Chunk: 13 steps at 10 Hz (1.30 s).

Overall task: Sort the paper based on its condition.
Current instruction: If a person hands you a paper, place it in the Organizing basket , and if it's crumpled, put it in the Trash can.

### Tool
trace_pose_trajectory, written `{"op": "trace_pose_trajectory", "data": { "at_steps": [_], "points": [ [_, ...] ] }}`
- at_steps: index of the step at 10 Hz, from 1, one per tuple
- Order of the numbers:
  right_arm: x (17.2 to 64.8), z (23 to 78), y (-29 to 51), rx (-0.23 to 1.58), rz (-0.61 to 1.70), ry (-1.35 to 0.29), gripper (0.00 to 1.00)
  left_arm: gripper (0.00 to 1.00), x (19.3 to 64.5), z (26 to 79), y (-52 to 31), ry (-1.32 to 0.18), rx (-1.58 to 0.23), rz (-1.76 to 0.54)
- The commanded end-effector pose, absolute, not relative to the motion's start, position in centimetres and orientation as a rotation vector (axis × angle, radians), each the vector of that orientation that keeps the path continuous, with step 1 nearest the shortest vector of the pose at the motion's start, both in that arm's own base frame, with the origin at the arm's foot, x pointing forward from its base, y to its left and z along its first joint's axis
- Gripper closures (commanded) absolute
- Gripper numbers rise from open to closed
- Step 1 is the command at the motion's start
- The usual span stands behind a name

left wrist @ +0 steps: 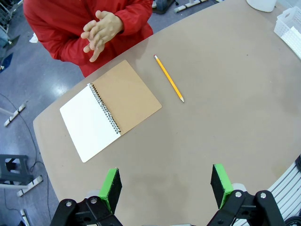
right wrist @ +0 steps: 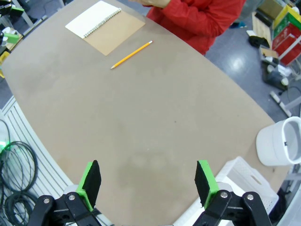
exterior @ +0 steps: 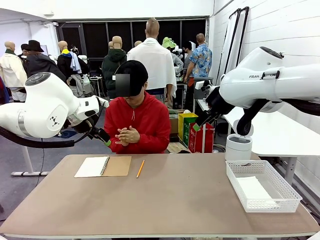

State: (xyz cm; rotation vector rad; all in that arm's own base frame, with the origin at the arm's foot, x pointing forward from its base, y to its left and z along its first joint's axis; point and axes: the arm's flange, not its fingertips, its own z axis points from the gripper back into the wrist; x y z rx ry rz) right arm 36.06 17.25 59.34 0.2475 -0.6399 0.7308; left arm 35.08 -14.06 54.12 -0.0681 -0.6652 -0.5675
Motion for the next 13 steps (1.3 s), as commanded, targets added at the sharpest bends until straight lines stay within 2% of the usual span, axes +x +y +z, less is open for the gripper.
{"op": "trace_pose_trajectory", "data": {
  "at_steps": [1,13],
  "points": [
    [36.04,59.36,17.3,0.241,0.73,-0.64,0.0,0.0,35.09,54.14,-14.02,-0.67,-0.069,-0.566],
    [36.04,59.36,17.3,0.241,0.73,-0.64,0.0,0.0,35.09,54.14,-14.02,-0.67,-0.069,-0.566]
  ]
}}
